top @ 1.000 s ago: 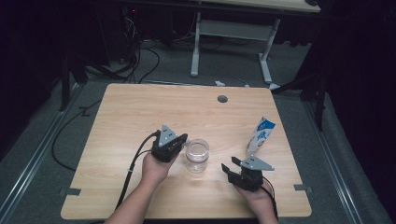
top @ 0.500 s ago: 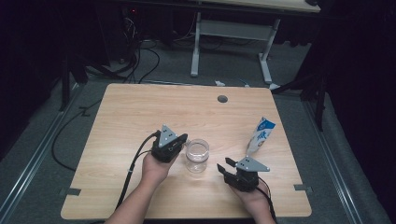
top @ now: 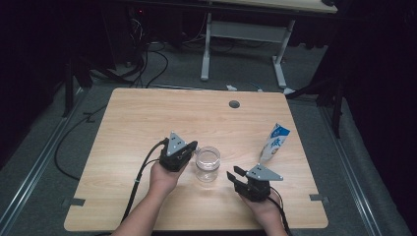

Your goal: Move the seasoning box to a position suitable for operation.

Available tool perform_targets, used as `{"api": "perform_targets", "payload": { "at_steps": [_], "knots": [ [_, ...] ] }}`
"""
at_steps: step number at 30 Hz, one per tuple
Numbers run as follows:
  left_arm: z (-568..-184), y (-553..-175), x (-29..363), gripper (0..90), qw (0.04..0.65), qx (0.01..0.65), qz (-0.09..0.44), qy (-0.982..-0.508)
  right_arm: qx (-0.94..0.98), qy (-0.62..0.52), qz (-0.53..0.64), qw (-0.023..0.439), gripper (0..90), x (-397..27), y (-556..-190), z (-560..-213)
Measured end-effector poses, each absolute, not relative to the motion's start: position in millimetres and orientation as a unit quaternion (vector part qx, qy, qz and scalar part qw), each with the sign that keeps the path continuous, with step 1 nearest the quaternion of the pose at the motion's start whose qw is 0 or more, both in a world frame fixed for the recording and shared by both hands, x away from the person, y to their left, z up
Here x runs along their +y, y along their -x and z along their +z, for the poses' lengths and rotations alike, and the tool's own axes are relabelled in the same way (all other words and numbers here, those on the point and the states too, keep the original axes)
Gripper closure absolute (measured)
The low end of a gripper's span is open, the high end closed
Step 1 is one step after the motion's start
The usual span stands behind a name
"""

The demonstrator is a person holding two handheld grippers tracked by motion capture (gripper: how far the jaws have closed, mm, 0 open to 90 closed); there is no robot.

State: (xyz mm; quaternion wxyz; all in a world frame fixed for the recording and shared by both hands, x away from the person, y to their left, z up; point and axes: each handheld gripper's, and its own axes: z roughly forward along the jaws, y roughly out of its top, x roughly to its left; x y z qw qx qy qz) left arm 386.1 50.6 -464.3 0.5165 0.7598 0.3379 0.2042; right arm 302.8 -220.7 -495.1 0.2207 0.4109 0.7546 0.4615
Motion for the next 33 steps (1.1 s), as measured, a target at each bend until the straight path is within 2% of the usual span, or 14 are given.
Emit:
{"api": "perform_targets", "payload": {
  "at_steps": [12, 21, 33],
  "knots": [
    [-466.2, -385.8, 50.8, 90.0, 0.522, 0.337, 0.207, -0.756, 0.762, -0.388, 0.465, 0.230, 70.2, -206.0, -305.1, -491.7],
    [-466.2, -385.3, 50.4, 90.0, 0.521, 0.338, 0.209, -0.755, 0.762, -0.373, 0.474, 0.234, 85.5, -198.8, -305.4, -485.8],
    [-467.4, -386.0, 50.7, 90.0, 0.517, 0.341, 0.209, -0.757, 0.760, -0.364, 0.481, 0.241, 85.0, -194.8, -306.0, -481.9]
  ]
}}
